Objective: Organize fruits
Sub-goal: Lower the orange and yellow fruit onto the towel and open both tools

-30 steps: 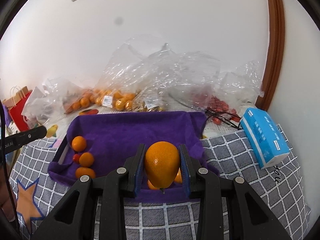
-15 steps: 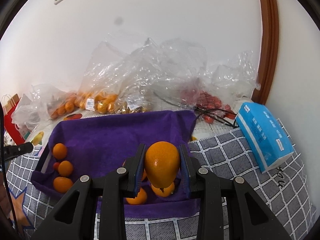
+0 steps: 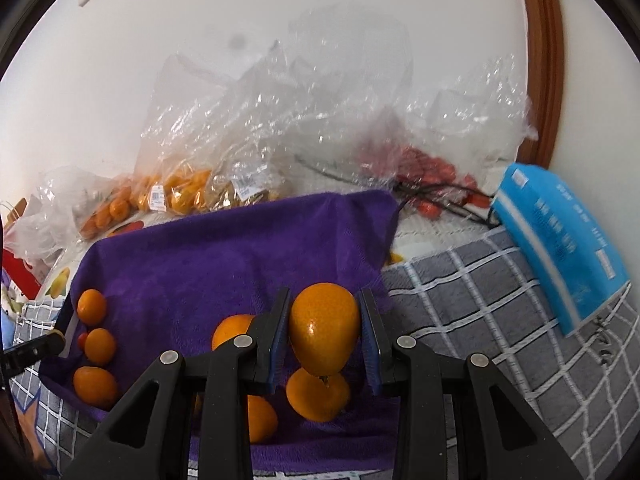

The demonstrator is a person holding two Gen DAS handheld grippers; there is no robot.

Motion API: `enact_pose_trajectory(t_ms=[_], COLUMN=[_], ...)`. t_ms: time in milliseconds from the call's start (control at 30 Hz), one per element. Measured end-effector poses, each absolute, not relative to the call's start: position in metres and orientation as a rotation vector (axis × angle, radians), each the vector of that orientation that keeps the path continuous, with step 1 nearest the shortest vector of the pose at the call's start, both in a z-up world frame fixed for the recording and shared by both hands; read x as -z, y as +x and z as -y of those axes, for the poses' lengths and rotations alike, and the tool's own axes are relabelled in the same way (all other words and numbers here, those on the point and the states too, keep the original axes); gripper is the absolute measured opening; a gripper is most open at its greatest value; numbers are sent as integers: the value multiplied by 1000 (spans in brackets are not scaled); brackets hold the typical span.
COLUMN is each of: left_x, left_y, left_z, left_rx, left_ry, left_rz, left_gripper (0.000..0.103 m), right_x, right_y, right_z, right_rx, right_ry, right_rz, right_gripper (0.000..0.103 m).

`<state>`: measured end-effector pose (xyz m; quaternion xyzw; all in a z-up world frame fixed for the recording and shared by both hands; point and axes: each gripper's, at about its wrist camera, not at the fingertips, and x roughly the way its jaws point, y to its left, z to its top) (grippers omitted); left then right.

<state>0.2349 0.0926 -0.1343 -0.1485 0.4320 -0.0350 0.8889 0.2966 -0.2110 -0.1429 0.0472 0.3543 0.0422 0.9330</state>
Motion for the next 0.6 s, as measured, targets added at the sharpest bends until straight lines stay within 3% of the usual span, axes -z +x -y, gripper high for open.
enact_pose_trajectory(t_ms=[600], left_x=[142], left_y=[237], left_z=[-79], left_rx=[81], left_ry=[-261], left_rz=[-928], left_gripper=[23], right_x=[157], right_y=[300], right_z=[199], right_rx=[-76], right_ry=[37], right_rz=[-738], right_gripper=[32])
